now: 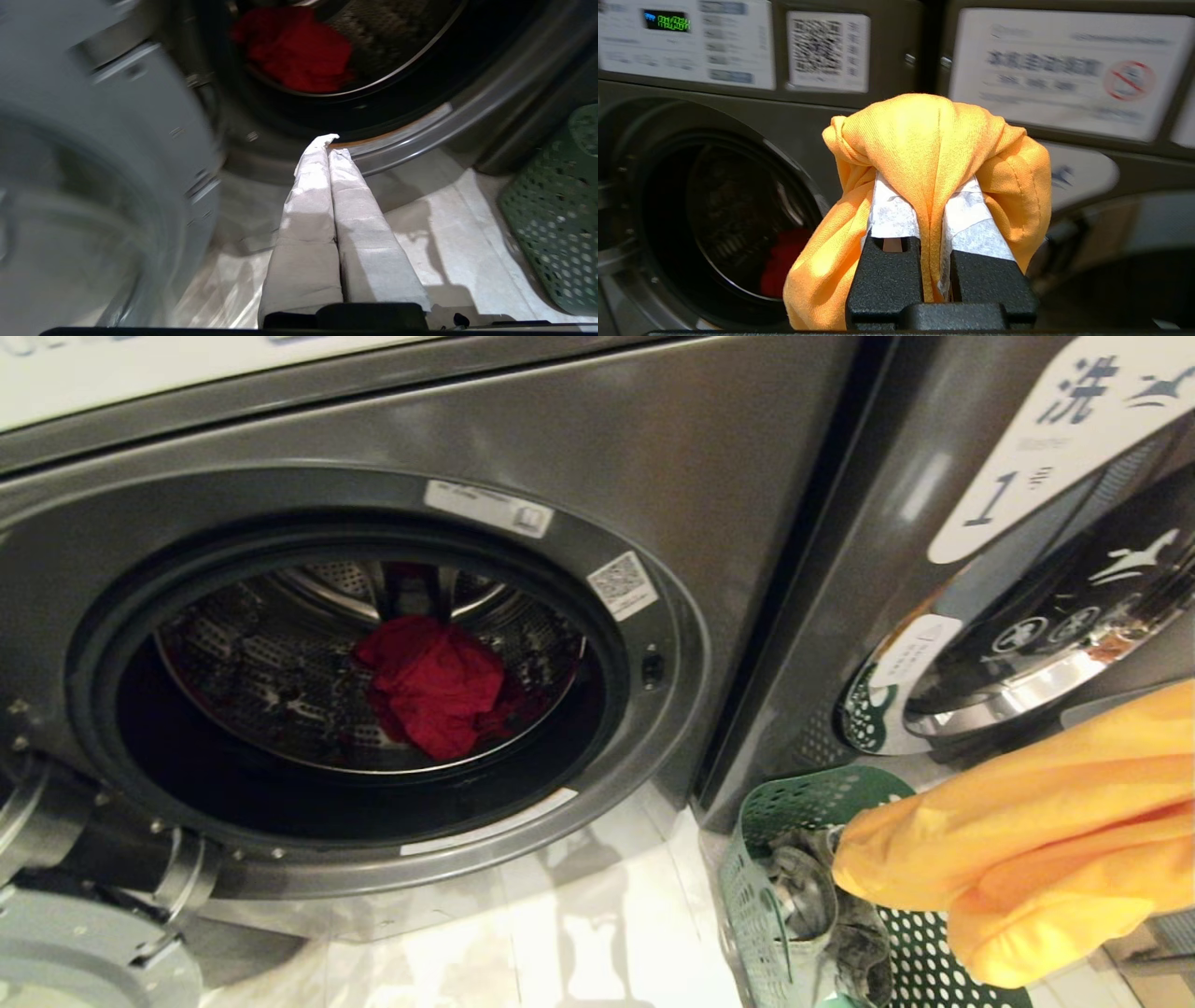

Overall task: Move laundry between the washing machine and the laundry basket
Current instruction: Pick a cloth and place it into the basket

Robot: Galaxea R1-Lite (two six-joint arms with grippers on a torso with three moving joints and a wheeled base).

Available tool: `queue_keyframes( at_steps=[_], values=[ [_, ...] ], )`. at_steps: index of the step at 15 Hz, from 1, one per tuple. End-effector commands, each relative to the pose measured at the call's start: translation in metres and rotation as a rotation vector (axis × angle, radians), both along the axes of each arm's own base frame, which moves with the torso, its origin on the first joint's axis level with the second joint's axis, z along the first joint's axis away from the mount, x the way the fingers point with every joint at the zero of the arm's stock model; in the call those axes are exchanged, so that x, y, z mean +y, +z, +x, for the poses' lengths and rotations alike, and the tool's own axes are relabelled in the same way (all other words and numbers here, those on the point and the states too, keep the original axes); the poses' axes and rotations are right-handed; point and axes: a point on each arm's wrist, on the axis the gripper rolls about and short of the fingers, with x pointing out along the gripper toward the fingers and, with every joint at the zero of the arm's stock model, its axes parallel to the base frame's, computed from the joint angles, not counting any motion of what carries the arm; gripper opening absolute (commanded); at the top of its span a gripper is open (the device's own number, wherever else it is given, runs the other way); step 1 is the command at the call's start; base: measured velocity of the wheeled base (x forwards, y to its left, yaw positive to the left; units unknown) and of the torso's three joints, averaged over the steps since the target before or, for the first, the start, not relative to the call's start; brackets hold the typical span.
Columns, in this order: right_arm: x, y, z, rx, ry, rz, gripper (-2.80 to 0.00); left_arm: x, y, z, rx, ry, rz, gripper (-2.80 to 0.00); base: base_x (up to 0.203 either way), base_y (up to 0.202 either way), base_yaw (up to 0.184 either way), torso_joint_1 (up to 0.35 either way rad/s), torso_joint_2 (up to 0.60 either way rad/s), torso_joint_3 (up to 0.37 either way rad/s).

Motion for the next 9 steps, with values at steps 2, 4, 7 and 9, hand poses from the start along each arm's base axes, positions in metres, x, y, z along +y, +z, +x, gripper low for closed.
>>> queue_keyframes(
  at_steps=[2, 4, 7, 9],
  values=[
    [0.014, 0.000, 0.014, 0.068, -0.048, 0.003, -2.80, 0.000, -0.011, 0.003, 0.040, 0.000, 0.000, -2.80, -0.004, 0.009, -0.177, 0.005, 0.00, 0.003],
    [0.026, -0.003, 0.031, 0.166, -0.107, 0.021, -2.80, 0.000, -0.011, 0.003, 0.040, 0.000, 0.000, -2.80, -0.001, 0.006, -0.175, 0.004, 0.01, 0.004],
    [0.044, -0.019, 0.058, 0.322, -0.146, 0.006, -2.80, 0.000, -0.011, 0.003, 0.040, 0.000, 0.000, -2.80, -0.002, 0.003, -0.110, 0.002, 0.00, 0.005],
    [0.052, -0.029, 0.069, 0.383, -0.141, -0.025, -2.80, 0.000, -0.011, 0.003, 0.040, 0.000, 0.000, -2.80, 0.000, 0.000, 0.000, 0.000, 0.00, 0.000]
  ],
)
